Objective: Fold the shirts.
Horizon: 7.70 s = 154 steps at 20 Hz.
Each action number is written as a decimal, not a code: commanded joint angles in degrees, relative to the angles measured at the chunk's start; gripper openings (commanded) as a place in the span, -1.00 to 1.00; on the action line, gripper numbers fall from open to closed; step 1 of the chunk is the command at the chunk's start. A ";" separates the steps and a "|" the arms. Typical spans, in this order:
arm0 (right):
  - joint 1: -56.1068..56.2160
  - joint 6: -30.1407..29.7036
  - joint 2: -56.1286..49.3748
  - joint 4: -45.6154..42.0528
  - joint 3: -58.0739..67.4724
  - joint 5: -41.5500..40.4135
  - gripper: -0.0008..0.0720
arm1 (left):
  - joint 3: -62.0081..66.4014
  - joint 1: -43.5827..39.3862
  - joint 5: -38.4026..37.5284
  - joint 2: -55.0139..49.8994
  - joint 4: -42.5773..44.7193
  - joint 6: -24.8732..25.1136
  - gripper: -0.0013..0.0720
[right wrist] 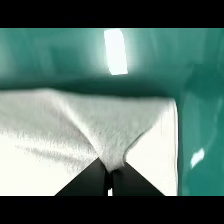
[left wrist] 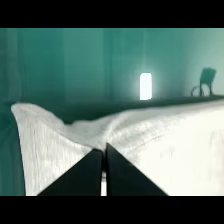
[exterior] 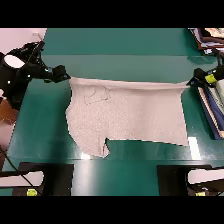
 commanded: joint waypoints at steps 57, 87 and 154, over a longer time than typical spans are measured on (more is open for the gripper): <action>-15.72 -7.74 33.27 -3.15 -42.80 5.35 0.24 | -50.88 -6.99 -6.45 33.18 -2.38 -3.76 -0.90; -19.50 -8.63 54.07 -10.49 -56.70 8.17 -0.94 | -47.87 -6.99 -31.58 52.92 9.42 -11.30 -0.90; 19.32 -11.82 17.70 21.46 -3.19 3.76 -0.94 | 14.53 -40.17 -1.92 -24.26 1.25 -11.89 -0.89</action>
